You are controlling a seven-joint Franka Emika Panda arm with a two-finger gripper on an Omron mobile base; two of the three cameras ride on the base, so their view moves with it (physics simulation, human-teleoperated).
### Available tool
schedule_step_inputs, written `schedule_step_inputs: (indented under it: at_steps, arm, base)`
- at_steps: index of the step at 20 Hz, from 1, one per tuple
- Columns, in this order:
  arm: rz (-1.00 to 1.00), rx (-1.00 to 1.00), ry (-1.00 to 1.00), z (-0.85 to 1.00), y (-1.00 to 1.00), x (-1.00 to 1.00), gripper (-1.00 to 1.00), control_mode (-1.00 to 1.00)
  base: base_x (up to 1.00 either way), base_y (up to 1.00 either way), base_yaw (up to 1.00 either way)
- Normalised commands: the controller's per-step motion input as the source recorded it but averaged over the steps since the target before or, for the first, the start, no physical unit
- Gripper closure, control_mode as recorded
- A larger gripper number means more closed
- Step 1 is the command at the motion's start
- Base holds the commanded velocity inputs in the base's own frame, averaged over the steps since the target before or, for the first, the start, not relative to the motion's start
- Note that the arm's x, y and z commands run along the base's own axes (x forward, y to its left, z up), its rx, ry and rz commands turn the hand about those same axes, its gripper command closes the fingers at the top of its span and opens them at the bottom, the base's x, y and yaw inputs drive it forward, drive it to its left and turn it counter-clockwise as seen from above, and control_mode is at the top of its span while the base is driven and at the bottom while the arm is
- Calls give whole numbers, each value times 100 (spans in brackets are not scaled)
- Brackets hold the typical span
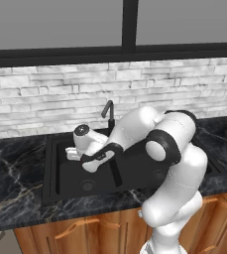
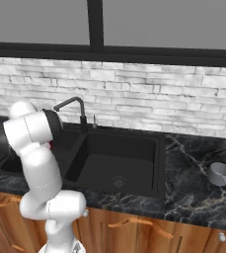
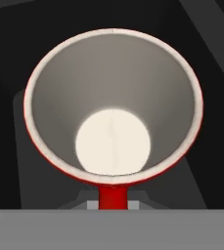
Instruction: Move any existing items from the left basin to the right basin for drying. Then move the measuring cup from the counter to the left basin of the sink for washing.
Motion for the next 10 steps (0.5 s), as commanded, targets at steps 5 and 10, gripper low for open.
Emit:
schedule_step_inputs:
  at_steps: [5, 10]
  arm:
    - [-6, 0, 0, 36, 0, -45, 100, -100]
    - [-4, 0, 0, 37, -1, -36, 100, -100]
  base:
    - [0, 0, 0]
    - [0, 0, 0]
